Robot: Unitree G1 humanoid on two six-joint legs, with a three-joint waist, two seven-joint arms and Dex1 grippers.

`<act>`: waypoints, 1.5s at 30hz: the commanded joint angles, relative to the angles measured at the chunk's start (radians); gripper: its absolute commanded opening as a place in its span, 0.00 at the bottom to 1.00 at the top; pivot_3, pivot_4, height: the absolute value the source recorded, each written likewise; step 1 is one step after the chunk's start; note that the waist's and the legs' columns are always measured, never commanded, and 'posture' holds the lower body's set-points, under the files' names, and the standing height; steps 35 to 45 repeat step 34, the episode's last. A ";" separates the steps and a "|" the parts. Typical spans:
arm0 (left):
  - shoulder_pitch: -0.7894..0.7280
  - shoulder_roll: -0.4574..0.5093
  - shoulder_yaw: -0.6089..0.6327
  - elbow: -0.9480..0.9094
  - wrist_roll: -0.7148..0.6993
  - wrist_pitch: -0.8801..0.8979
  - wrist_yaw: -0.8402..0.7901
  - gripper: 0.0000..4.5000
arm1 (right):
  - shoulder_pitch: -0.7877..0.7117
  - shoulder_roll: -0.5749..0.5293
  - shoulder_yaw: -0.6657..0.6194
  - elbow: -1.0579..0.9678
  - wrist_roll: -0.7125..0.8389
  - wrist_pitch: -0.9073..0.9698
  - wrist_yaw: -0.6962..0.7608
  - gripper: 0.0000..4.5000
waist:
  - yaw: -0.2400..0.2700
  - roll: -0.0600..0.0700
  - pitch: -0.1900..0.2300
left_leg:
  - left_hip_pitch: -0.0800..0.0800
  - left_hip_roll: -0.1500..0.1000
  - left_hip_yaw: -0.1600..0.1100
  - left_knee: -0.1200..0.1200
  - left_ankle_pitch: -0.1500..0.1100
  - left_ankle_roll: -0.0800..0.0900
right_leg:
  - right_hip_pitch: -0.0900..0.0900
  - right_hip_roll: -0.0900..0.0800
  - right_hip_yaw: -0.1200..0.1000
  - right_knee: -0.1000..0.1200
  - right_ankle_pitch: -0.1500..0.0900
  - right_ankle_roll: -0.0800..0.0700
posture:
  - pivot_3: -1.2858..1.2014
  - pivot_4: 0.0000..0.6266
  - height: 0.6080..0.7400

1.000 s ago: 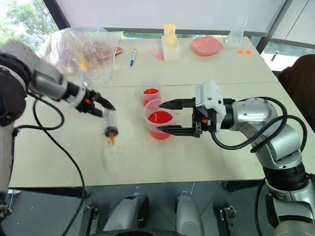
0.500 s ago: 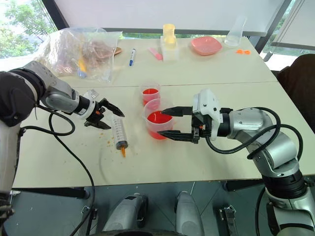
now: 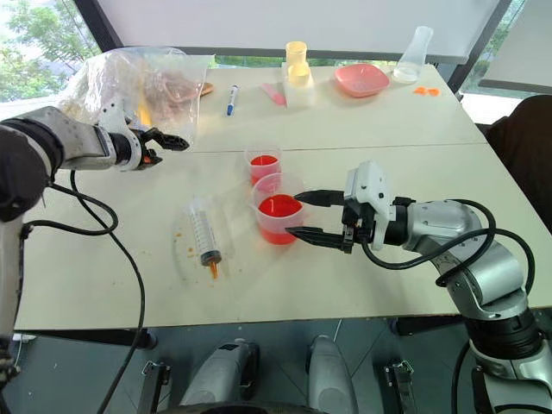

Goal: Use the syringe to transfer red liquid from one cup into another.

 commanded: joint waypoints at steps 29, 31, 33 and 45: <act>0.734 0.183 0.470 0.015 0.320 -1.420 -0.825 0.99 | 0.371 -0.137 -0.370 -0.081 0.098 0.173 -0.112 0.64 | 0.018 -0.001 -0.003 | 0.001 0.004 0.003 0.004 -0.002 0.003 | 0.002 0.000 0.000 0.000 0.003 0.000 | 0.52 0.24 1.00; 0.752 0.194 0.488 0.015 0.347 -1.419 -0.853 0.99 | 0.377 -0.139 -0.371 -0.077 0.093 0.168 -0.105 0.64 | 0.019 -0.001 -0.003 | 0.001 0.004 0.003 0.005 -0.002 0.003 | 0.002 0.000 0.000 0.000 0.003 0.000 | 0.52 0.24 1.00; 0.745 0.210 0.500 0.015 0.369 -1.384 -0.869 0.99 | 0.371 -0.141 -0.364 -0.072 0.089 0.163 -0.101 0.64 | 0.019 -0.001 -0.003 | 0.001 0.004 0.003 0.005 -0.002 0.003 | 0.002 0.000 0.000 0.000 0.003 0.000 | 0.52 0.24 1.00; 0.737 0.217 0.506 0.015 0.377 -1.364 -0.869 0.99 | 0.366 -0.140 -0.361 -0.069 0.087 0.161 -0.101 0.64 | 0.019 -0.001 -0.003 | 0.001 0.004 0.003 0.006 -0.002 0.003 | 0.002 0.000 0.000 0.000 0.003 0.000 | 0.52 0.24 1.00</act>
